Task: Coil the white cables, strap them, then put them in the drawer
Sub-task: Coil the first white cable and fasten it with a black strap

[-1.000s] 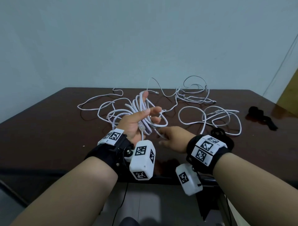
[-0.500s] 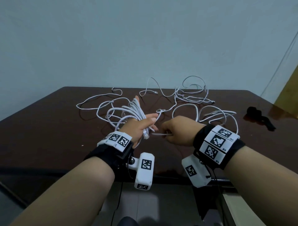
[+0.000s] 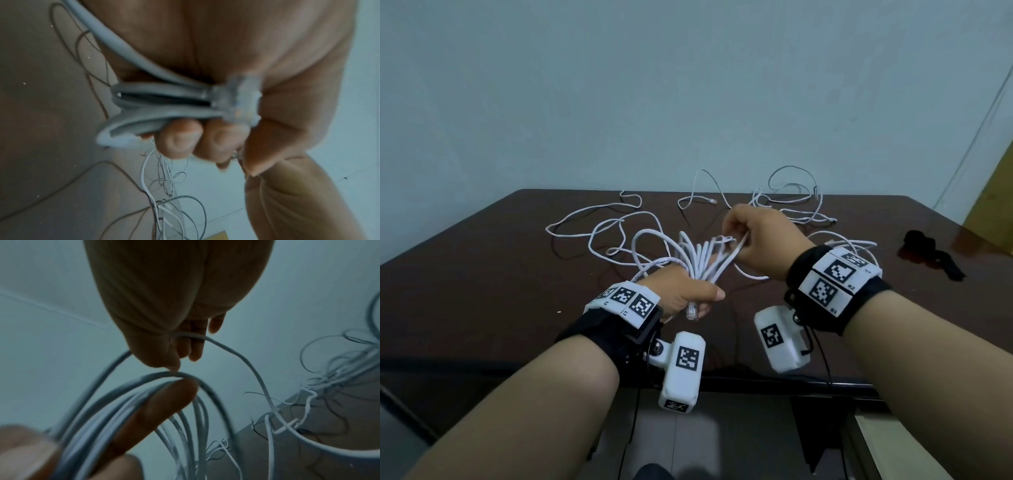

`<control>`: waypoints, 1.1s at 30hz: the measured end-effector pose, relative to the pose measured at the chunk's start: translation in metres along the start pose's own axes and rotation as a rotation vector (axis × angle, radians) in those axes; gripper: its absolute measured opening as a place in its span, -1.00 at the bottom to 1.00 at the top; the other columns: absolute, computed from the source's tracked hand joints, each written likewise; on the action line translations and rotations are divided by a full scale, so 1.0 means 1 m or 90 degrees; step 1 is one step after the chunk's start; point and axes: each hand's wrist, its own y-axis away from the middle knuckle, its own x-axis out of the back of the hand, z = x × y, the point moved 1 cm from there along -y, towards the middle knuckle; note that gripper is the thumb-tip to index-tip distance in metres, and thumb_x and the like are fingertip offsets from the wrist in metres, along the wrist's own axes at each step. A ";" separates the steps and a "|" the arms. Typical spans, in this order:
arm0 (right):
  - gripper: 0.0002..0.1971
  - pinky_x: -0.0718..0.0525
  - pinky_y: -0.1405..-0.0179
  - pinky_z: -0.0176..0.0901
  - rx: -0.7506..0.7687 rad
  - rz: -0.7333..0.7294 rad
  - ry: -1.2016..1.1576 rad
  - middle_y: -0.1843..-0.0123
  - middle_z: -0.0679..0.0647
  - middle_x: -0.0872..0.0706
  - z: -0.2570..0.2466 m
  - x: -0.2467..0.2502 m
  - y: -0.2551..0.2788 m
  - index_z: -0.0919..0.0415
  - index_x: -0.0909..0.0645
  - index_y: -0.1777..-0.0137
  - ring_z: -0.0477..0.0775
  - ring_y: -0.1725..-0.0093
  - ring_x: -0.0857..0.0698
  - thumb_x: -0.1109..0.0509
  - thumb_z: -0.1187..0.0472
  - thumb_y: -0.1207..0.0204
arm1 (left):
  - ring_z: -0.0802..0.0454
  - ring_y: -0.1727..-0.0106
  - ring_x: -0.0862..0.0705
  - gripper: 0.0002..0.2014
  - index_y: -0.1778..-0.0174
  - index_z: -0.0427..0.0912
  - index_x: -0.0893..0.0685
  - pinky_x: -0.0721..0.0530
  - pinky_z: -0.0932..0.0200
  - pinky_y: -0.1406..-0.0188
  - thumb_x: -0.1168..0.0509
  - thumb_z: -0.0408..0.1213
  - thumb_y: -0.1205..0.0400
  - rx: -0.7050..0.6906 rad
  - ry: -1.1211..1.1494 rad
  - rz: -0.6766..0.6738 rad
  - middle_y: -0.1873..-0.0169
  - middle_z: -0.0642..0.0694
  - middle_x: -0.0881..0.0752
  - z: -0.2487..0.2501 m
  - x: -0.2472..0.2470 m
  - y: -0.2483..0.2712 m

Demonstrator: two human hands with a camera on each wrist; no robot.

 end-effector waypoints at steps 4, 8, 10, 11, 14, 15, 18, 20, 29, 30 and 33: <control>-0.73 -0.46 0.32 -0.45 -0.158 0.013 -0.125 0.33 -0.16 -0.56 0.017 -0.005 -0.004 0.03 -0.52 0.09 -0.12 0.35 -0.54 -0.36 0.41 -0.33 | 0.05 0.62 -0.34 -0.80 0.16 -0.26 -0.68 -0.34 0.28 0.55 -0.14 -0.34 -0.49 -0.019 0.156 -0.071 0.68 -0.04 -0.36 0.007 -0.009 0.006; -0.86 -0.45 0.31 -0.24 -0.241 0.038 -0.128 0.29 -0.02 -0.61 0.031 -0.013 -0.003 0.10 -0.55 0.09 0.01 0.27 -0.56 -0.33 0.34 -0.41 | 0.04 0.61 -0.49 -0.85 0.18 -0.29 -0.57 -0.54 0.23 0.38 -0.16 -0.30 -0.47 -0.045 0.243 -0.046 0.69 -0.03 -0.44 0.008 -0.007 0.006; -0.90 -0.41 0.21 -0.23 -0.247 0.015 -0.092 0.21 0.05 -0.63 0.035 -0.017 -0.001 0.16 -0.57 0.02 0.09 0.16 -0.59 -0.31 0.29 -0.50 | 0.07 0.62 -0.51 -0.86 0.18 -0.27 -0.55 -0.61 0.16 0.21 -0.17 -0.29 -0.48 -0.065 0.298 -0.029 0.70 0.00 -0.45 0.010 -0.005 0.007; -0.89 -0.41 0.17 -0.22 -0.247 0.003 -0.083 0.16 0.10 -0.66 0.036 -0.019 0.000 0.18 -0.56 -0.02 0.14 0.11 -0.60 -0.28 0.28 -0.53 | 0.08 0.64 -0.50 -0.87 0.18 -0.26 -0.55 -0.63 0.15 0.20 -0.17 -0.28 -0.48 -0.076 0.324 -0.021 0.70 0.00 -0.45 0.010 -0.004 0.007; -0.85 -0.55 0.05 -0.05 -0.238 -0.045 -0.049 0.02 0.24 -0.69 0.040 -0.026 0.002 0.20 -0.50 -0.07 0.26 0.02 -0.64 -0.20 0.32 -0.53 | 0.12 0.69 -0.44 -0.88 0.19 -0.24 -0.53 -0.65 0.17 0.31 -0.16 -0.27 -0.50 -0.109 0.399 -0.008 0.70 0.02 -0.44 0.014 -0.001 0.005; -0.83 -0.59 -0.03 0.06 -0.236 -0.062 -0.033 0.00 0.27 -0.69 0.040 -0.029 0.003 0.20 -0.47 -0.08 0.30 -0.01 -0.64 -0.19 0.32 -0.51 | 0.13 0.72 -0.42 -0.88 0.20 -0.24 -0.51 -0.65 0.18 0.36 -0.15 -0.26 -0.51 -0.118 0.426 -0.011 0.71 0.03 -0.44 0.016 0.000 0.006; -0.75 -0.61 -0.13 0.20 -0.239 -0.096 0.005 -0.06 0.29 -0.66 0.037 -0.034 0.004 0.22 -0.46 -0.13 0.36 -0.05 -0.62 -0.16 0.31 -0.46 | 0.18 0.77 -0.39 -0.91 0.24 -0.23 -0.47 -0.65 0.22 0.49 -0.15 -0.30 -0.53 -0.139 0.493 -0.021 0.76 0.05 -0.42 0.022 0.001 0.007; -0.72 -0.61 -0.14 0.13 -0.242 -0.108 0.020 -0.10 0.27 -0.64 0.037 -0.038 0.005 0.26 -0.48 -0.17 0.34 -0.10 -0.61 -0.15 0.30 -0.47 | 0.18 0.79 -0.39 -0.89 0.29 -0.23 -0.46 -0.63 0.25 0.53 -0.17 -0.30 -0.54 -0.159 0.535 -0.004 0.77 0.04 -0.41 0.027 0.002 0.006; -0.90 -0.41 0.08 -0.22 -0.294 0.070 -0.097 0.16 0.06 -0.64 0.048 -0.030 0.008 0.12 -0.60 0.03 0.09 0.10 -0.56 -0.26 0.17 -0.59 | 0.11 0.76 -0.28 -0.61 0.45 -0.09 -0.34 -0.36 0.24 0.50 -0.02 -0.10 -0.72 -0.118 0.621 0.305 0.76 0.04 -0.30 0.032 0.020 -0.002; -0.93 -0.41 0.07 -0.23 -0.304 0.084 -0.132 0.17 0.04 -0.65 0.050 -0.030 0.008 0.07 -0.59 0.09 0.07 0.11 -0.58 -0.29 0.14 -0.58 | 0.10 0.75 -0.27 -0.61 0.45 -0.09 -0.33 -0.33 0.24 0.50 -0.04 -0.11 -0.72 -0.102 0.619 0.348 0.75 0.04 -0.30 0.029 0.023 -0.004; -0.93 -0.46 0.09 -0.23 -0.289 0.030 -0.131 0.19 0.05 -0.69 0.050 -0.033 0.009 0.03 -0.56 0.15 0.06 0.15 -0.62 -0.32 0.14 -0.56 | 0.08 0.74 -0.27 -0.65 0.45 -0.09 -0.33 -0.30 0.26 0.51 -0.07 -0.16 -0.69 -0.060 0.614 0.440 0.75 0.03 -0.32 0.022 0.028 -0.006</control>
